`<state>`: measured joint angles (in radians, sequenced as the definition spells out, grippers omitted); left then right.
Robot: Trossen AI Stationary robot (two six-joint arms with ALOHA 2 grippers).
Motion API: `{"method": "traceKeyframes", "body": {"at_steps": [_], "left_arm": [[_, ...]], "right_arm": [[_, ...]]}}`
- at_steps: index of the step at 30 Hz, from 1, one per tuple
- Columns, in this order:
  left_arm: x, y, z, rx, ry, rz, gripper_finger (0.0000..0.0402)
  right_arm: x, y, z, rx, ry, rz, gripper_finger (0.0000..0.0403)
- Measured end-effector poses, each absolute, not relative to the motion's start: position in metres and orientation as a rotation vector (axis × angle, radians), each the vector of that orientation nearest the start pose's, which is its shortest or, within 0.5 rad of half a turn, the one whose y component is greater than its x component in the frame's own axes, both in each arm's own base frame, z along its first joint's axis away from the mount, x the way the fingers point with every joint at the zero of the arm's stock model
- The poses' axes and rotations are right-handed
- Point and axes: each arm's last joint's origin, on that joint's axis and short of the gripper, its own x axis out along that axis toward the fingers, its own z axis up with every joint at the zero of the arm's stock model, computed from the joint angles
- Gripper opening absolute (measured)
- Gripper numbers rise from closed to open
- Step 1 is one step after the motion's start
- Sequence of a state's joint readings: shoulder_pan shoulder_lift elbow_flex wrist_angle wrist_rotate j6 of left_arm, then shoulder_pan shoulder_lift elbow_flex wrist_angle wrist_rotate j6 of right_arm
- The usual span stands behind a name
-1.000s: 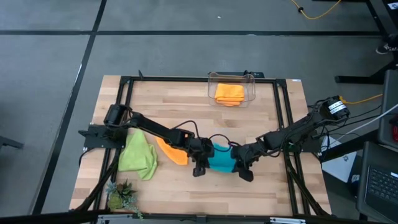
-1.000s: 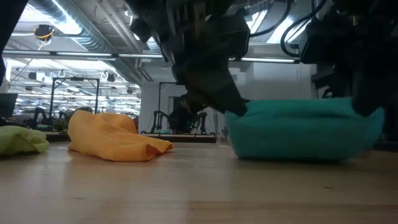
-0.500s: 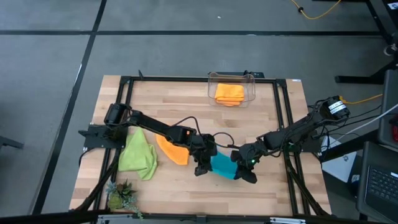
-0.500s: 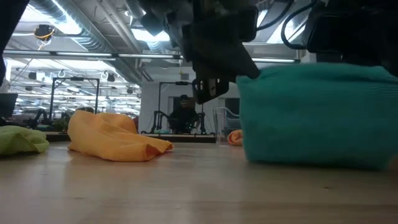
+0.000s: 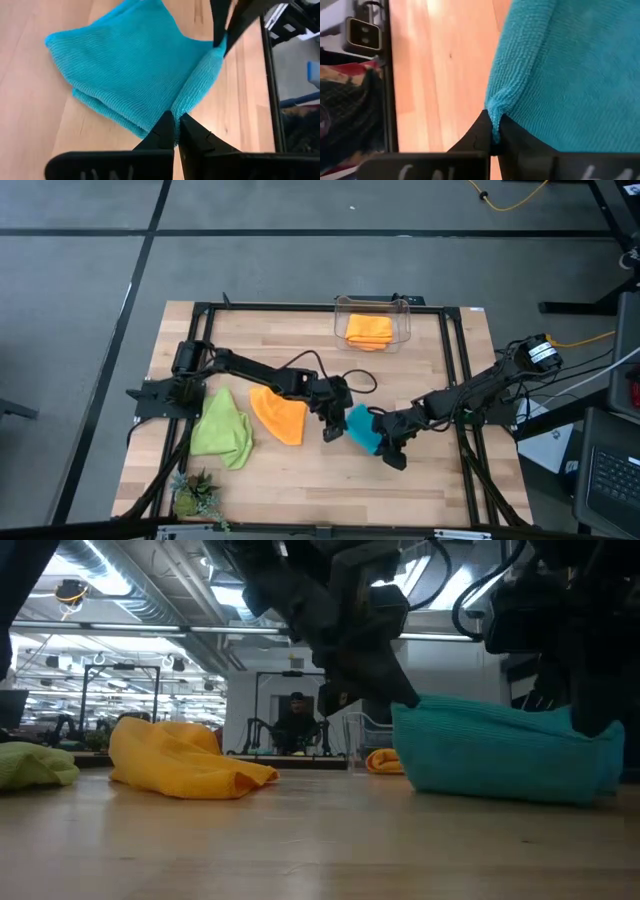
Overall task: Fold microfiber towels
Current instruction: Fold the blue microfiber towel
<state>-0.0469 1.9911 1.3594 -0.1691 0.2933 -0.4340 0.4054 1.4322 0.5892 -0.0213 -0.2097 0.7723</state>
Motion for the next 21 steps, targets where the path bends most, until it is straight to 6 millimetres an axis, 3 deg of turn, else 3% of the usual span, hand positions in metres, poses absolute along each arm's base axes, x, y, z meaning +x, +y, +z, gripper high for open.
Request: {"method": "traceKeyframes", "body": {"at_steps": [4,11,16,21], "left_arm": [[0.425,-0.030,0.182,-0.549,0.874,-0.247,0.0003],[0.419,-0.032,0.205,-0.578,0.848,-0.426,0.0026],[0.418,-0.032,0.207,-0.515,0.825,-0.413,0.0048],[0.423,-0.029,0.199,-0.351,0.786,-0.274,0.0084]], "right_arm": [[0.232,0.108,0.151,0.629,1.045,0.294,0.0012],[0.225,0.109,0.147,0.638,1.138,0.337,0.0012],[0.226,0.108,0.147,0.632,1.134,0.315,0.0012],[0.226,0.108,0.148,0.634,1.126,0.318,0.0012]]}}
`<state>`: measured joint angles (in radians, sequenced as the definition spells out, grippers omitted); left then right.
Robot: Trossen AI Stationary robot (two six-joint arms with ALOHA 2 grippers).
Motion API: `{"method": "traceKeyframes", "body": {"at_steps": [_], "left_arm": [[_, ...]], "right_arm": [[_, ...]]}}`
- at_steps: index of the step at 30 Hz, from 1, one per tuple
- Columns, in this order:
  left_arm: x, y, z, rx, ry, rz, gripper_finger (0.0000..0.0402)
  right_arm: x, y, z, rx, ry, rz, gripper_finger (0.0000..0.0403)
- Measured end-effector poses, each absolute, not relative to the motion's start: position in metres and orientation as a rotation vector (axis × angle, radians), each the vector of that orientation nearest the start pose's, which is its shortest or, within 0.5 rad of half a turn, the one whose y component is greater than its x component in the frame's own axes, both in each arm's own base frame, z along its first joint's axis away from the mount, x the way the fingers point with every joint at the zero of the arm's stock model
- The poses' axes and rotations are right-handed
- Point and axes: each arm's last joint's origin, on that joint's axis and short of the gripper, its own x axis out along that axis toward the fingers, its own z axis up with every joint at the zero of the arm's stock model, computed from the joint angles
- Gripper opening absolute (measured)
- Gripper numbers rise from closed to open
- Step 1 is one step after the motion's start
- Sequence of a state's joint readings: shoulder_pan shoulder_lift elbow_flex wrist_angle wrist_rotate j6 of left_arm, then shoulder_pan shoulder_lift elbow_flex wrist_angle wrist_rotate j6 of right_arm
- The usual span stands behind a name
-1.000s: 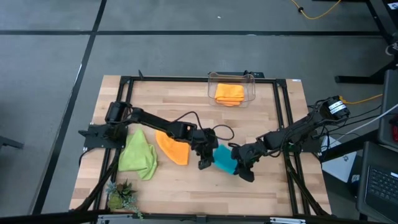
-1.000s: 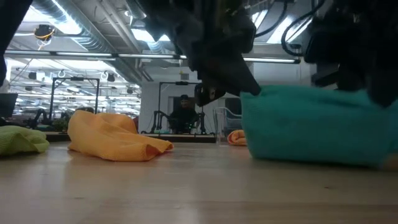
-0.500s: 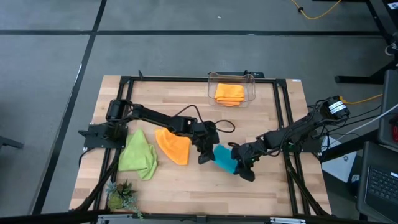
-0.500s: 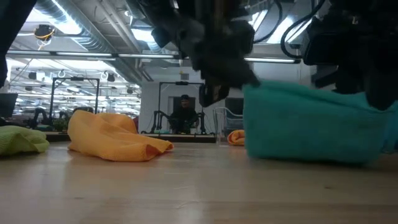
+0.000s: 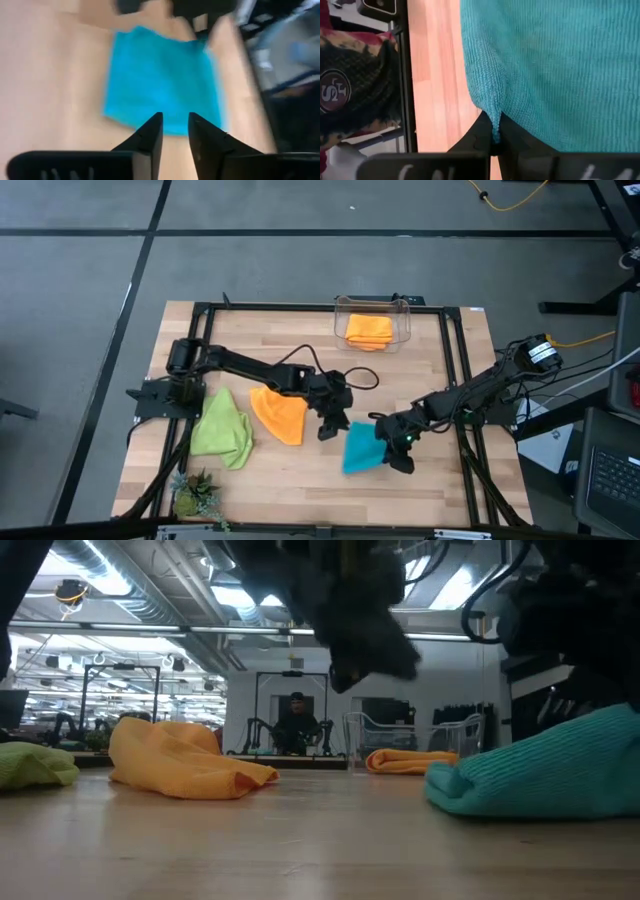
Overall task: Fold microfiber towels
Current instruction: Fold the blue microfiber towel
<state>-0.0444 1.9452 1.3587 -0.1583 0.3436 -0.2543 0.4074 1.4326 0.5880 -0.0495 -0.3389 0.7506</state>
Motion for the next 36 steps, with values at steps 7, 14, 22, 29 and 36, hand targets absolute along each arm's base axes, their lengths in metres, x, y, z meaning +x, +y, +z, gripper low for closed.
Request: {"method": "traceKeyframes", "body": {"at_steps": [7,14,22,29,36], "left_arm": [[0.435,-0.046,0.173,-0.245,0.762,-0.242,0.0096],[0.441,-0.057,0.157,-0.205,0.741,-0.274,0.0097],[0.441,-0.060,0.119,-0.178,0.851,-0.246,0.0097],[0.442,-0.057,0.117,-0.225,0.866,-0.235,0.0092],[0.441,-0.058,0.116,-0.255,0.879,-0.277,0.0092]], "right_arm": [[0.229,0.109,0.150,0.654,1.093,0.319,0.0013],[0.230,0.107,0.152,0.641,1.051,0.249,0.0013],[0.225,0.099,0.167,0.611,0.931,0.098,0.0013],[0.210,0.086,0.171,0.560,0.935,-0.156,0.0012],[0.211,0.078,0.168,0.514,0.861,-0.338,0.0012]]}}
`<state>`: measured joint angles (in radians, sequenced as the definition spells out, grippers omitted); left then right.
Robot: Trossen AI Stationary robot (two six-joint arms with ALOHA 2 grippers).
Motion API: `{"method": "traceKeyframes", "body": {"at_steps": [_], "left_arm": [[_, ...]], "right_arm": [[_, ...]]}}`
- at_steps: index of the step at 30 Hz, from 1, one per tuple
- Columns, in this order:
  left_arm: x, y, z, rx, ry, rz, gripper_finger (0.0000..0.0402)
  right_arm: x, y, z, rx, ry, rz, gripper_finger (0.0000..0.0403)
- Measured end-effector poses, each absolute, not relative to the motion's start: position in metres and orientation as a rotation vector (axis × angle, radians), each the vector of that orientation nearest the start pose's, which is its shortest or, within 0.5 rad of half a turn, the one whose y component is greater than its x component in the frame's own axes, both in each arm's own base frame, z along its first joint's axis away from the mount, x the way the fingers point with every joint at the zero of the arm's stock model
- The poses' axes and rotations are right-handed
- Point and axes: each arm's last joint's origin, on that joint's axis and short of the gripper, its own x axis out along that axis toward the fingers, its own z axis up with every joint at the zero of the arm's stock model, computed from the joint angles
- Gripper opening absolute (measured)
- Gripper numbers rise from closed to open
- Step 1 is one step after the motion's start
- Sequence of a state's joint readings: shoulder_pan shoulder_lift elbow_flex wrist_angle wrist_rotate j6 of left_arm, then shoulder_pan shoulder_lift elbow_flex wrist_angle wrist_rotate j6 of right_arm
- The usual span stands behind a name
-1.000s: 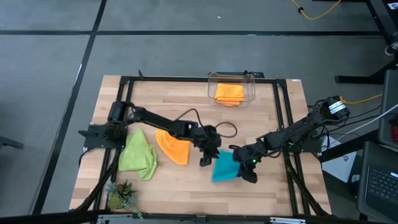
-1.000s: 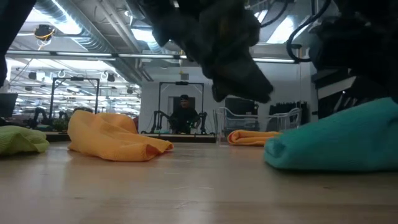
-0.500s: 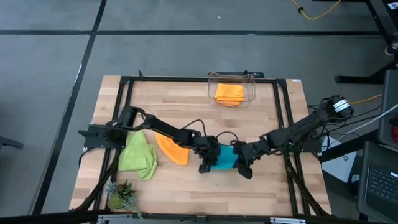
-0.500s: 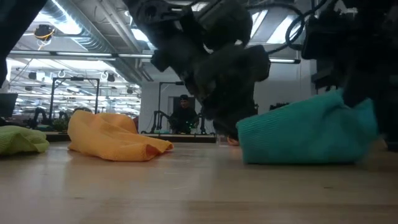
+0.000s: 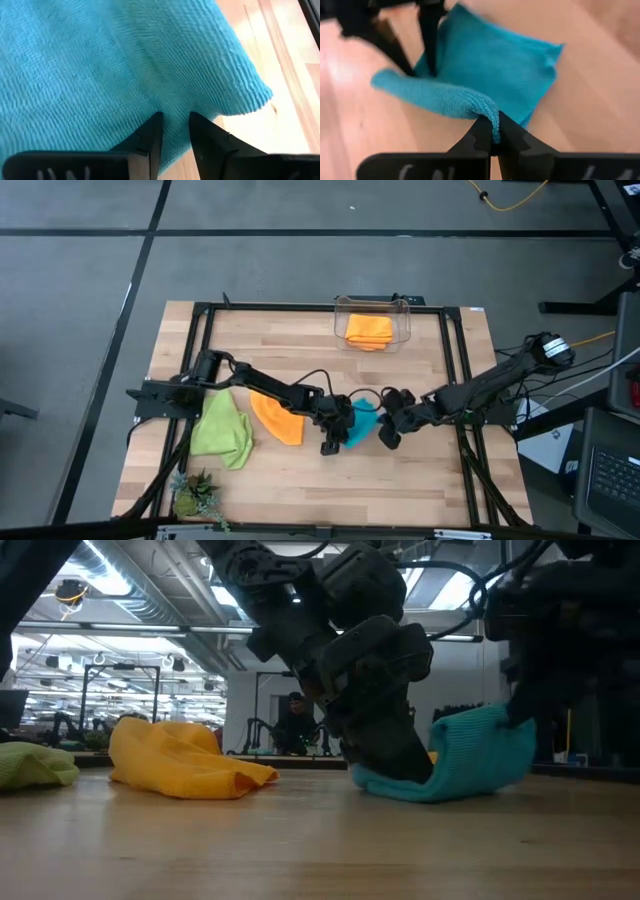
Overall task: Fold microfiber towels
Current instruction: Fold the blue microfiber towel
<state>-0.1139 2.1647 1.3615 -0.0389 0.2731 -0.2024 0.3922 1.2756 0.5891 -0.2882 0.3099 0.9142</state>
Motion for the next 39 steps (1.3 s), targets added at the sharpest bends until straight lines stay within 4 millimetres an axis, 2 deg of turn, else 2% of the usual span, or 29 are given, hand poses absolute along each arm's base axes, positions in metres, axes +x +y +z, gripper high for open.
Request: {"method": "traceKeyframes", "body": {"at_steps": [9,20,24,27,34,39], "left_arm": [[0.441,-0.059,0.119,-0.246,0.869,-0.262,0.0092],[0.427,-0.053,0.166,-0.251,0.865,-0.250,0.0098],[0.426,-0.049,0.175,-0.114,0.821,-0.139,0.0094],[0.426,-0.041,0.173,0.027,0.821,-0.058,0.0092],[0.432,-0.021,0.151,0.051,0.864,-0.024,0.0092],[0.435,-0.020,0.135,0.064,0.883,-0.041,0.0092]], "right_arm": [[0.219,0.069,0.158,0.489,0.875,-0.386,0.0022],[0.219,0.068,0.161,0.466,0.865,-0.379,0.0080],[0.219,0.068,0.161,0.467,0.865,-0.378,0.0082],[0.219,0.068,0.161,0.469,0.867,-0.375,0.0083],[0.222,0.066,0.163,0.490,0.833,-0.376,0.0084],[0.224,0.059,0.163,0.495,0.807,-0.420,0.0084]]}}
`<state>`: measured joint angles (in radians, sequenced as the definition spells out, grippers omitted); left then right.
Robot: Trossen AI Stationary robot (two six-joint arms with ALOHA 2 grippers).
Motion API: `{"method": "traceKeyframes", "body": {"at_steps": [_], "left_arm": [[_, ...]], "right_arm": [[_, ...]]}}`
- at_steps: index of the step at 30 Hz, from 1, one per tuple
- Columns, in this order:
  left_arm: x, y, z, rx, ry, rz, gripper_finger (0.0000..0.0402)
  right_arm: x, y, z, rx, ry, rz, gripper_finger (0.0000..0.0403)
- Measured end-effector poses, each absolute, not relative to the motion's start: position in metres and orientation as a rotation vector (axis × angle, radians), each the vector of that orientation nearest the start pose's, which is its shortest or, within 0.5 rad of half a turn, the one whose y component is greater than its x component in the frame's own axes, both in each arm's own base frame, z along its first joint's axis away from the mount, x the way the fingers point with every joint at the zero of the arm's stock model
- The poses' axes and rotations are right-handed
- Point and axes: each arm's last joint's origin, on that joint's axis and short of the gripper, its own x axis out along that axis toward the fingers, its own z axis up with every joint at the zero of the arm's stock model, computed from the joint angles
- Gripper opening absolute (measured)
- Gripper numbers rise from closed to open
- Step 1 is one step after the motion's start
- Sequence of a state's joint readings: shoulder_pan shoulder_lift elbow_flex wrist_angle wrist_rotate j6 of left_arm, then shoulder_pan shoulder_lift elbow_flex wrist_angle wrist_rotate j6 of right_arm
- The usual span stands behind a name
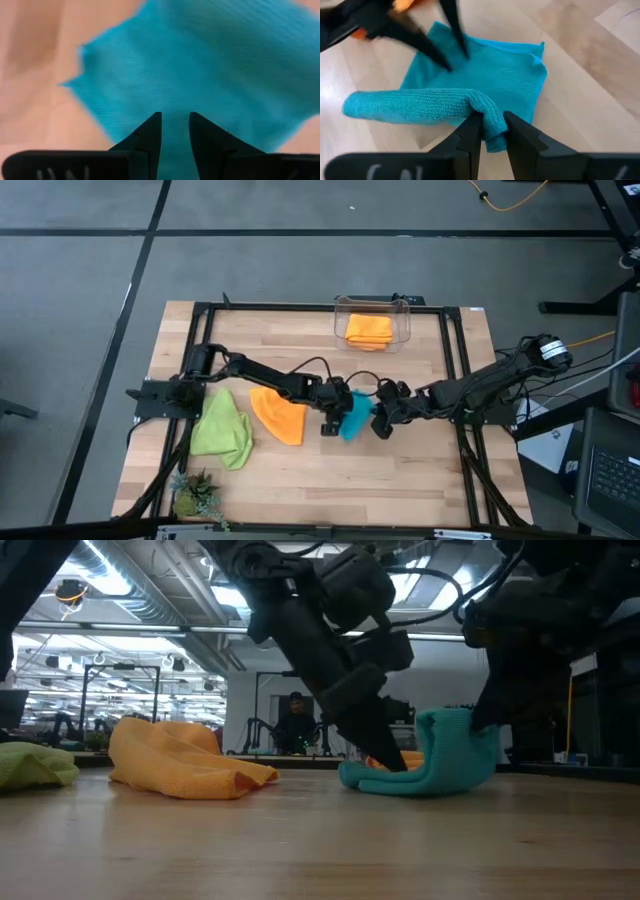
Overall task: Fold microfiber towels
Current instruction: Fold the blue microfiber towel
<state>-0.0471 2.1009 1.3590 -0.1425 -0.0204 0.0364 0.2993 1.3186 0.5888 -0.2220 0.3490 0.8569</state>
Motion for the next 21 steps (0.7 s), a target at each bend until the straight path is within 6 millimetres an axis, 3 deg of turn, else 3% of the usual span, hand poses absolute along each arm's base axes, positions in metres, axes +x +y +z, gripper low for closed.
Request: {"method": "traceKeyframes", "body": {"at_steps": [11,21], "left_arm": [[0.436,-0.028,0.132,0.055,0.883,-0.094,0.0092],[0.443,-0.031,0.115,0.019,0.863,-0.139,0.0092]], "right_arm": [[0.233,0.039,0.165,0.520,0.717,-0.531,0.0084],[0.252,0.029,0.151,0.492,0.672,-0.535,0.0084]]}}
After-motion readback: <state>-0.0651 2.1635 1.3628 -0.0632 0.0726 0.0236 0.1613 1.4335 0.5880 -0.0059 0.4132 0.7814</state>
